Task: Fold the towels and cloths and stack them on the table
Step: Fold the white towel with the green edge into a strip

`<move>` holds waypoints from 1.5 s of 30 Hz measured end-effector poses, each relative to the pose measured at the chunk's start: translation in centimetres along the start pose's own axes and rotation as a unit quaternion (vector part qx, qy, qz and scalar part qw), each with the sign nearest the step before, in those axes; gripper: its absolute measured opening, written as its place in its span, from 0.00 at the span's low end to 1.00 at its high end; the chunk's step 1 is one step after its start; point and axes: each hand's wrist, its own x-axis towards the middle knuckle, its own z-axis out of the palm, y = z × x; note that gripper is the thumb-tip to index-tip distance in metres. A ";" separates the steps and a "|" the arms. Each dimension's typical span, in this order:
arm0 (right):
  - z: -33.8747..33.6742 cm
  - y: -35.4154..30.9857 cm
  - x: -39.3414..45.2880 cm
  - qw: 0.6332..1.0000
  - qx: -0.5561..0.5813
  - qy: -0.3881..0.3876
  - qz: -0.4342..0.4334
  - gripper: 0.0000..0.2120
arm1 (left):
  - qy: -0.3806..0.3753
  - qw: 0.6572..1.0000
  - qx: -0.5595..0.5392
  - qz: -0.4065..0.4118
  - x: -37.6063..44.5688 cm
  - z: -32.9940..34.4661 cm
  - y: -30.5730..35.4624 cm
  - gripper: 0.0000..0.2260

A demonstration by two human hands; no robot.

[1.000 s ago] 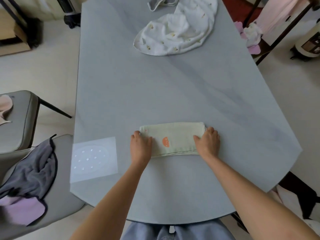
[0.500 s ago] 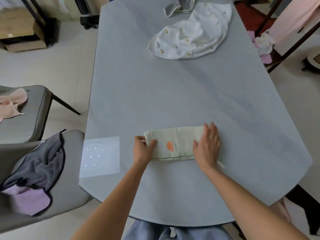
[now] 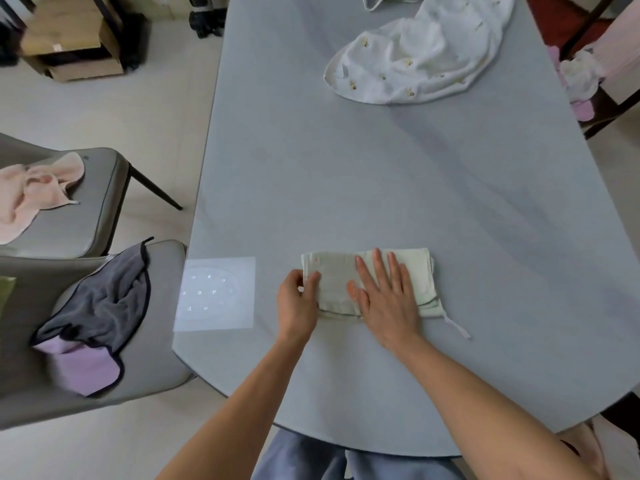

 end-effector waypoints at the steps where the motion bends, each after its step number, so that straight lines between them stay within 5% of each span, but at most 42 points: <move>1: 0.0 -0.3 0.0 1.000 0.004 -0.016 -0.002 0.27 | 0.004 1.000 -0.016 -0.001 -0.4 0.0 0.0 0.13; 4: -0.5 -0.9 -0.1 0.996 0.074 -0.032 -0.047 0.32 | 0.023 0.998 -0.056 -0.011 -1.3 -0.4 0.7 0.08; 6: -2.1 -0.4 -0.4 0.964 0.262 -0.020 -0.027 0.28 | 0.011 0.998 -0.064 0.003 -2.0 0.1 2.1 0.07; 9: -6.1 2.2 -0.8 0.839 0.518 0.076 0.150 0.12 | -0.056 0.997 -0.039 0.031 -2.9 3.2 4.8 0.11; 12: -9.0 4.7 -0.4 0.719 0.648 0.057 0.246 0.11 | -0.113 0.992 0.029 0.047 -3.9 7.8 5.7 0.17; 13: -9.5 5.4 -0.3 0.714 0.650 0.031 0.257 0.11 | -0.124 0.989 0.059 0.058 -4.3 9.3 5.6 0.17; 19: -8.7 7.9 0.6 0.817 0.494 -0.025 0.297 0.08 | -0.197 0.960 0.181 0.088 -4.4 13.5 5.5 0.20; 24: -8.4 8.8 1.2 0.890 0.360 -0.021 0.279 0.07 | -0.041 0.949 0.270 0.157 -1.3 11.2 6.0 0.18; 25: -8.3 8.8 1.3 0.899 0.336 -0.023 0.278 0.04 | -0.026 0.949 0.287 0.126 -0.3 10.7 5.9 0.19; 27: -7.6 8.7 1.4 0.911 0.293 -0.038 0.288 0.13 | -0.054 0.956 0.290 0.000 1.3 10.6 5.2 0.21; 30: -7.6 8.4 1.9 0.902 0.289 -0.060 0.315 0.17 | -0.096 0.963 0.239 -0.081 2.1 11.5 4.4 0.20; 34: -7.5 8.9 3.0 0.846 0.375 -0.112 0.363 0.15 | -0.121 0.987 0.094 -0.041 1.7 11.1 5.5 0.16; 38: -9.0 9.1 2.4 0.766 0.548 -0.107 0.318 0.08 | -0.198 0.977 0.005 0.083 0.5 7.5 6.3 0.11; 45: -15.0 8.3 2.7 0.777 0.614 -0.120 0.073 0.14 | -0.218 0.919 0.051 0.323 -0.6 2.6 7.6 0.08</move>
